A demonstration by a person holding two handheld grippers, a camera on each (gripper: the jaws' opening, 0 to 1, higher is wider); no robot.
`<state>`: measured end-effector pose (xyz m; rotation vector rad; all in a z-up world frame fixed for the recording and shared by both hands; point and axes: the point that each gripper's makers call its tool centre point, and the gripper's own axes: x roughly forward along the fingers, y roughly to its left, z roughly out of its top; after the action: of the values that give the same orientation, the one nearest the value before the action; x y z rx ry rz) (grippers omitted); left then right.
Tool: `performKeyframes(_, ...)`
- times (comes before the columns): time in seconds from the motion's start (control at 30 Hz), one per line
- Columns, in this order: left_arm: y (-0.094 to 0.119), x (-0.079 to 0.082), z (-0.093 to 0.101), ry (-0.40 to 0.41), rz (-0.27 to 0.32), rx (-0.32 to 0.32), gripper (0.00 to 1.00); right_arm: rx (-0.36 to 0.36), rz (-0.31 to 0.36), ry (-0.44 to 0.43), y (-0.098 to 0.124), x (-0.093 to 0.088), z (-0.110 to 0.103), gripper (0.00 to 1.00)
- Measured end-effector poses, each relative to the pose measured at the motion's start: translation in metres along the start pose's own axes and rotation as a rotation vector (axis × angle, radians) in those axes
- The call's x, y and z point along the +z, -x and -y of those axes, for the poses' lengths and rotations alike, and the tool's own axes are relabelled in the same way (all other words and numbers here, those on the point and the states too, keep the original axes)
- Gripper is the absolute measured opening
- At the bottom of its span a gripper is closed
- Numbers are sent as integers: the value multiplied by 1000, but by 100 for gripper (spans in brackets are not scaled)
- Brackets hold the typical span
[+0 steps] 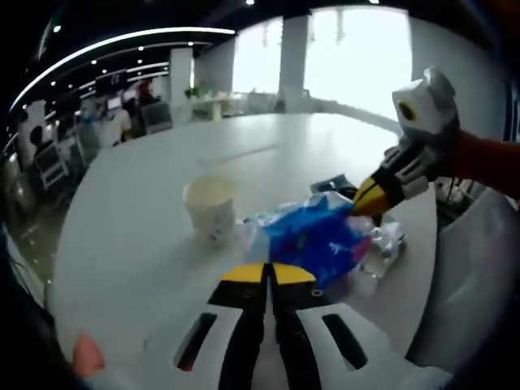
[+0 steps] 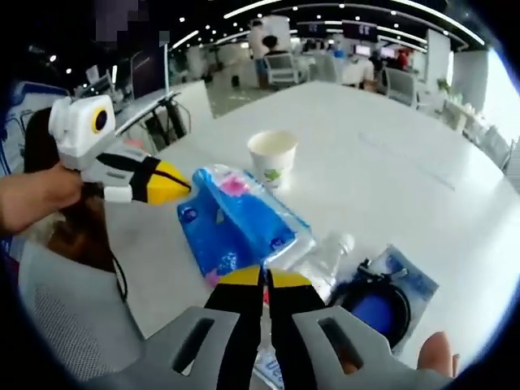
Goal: Arrange the tabletop items into an orderly group along one side of the table until the central work area is clear of visible clutter.
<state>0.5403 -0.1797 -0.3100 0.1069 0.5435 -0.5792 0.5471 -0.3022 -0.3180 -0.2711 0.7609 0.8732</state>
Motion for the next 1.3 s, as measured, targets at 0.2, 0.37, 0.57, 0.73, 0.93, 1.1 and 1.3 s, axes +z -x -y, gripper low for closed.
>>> performKeyframes(0.2,-17,28,22,-39,24,-26,0,-59,27,-8,25,4,33,2)
performKeyframes(0.37,-34,49,43,-63,39,-53,0,-95,45,-12,47,2,57,2)
performKeyframes(0.57,-57,72,69,-91,48,-84,0,-157,69,-23,76,0,92,2)
performKeyframes(0.73,-76,88,92,-117,50,-106,0,-203,81,-32,98,-4,119,2)
performKeyframes(0.93,-93,103,110,-132,57,-124,0,-242,94,-45,118,-9,145,2)
performKeyframes(1.1,-110,117,124,-134,61,-133,0,-275,99,-47,131,-12,162,2)
performKeyframes(1.3,-132,128,138,-134,58,-146,0,-314,110,-64,143,-17,189,2)
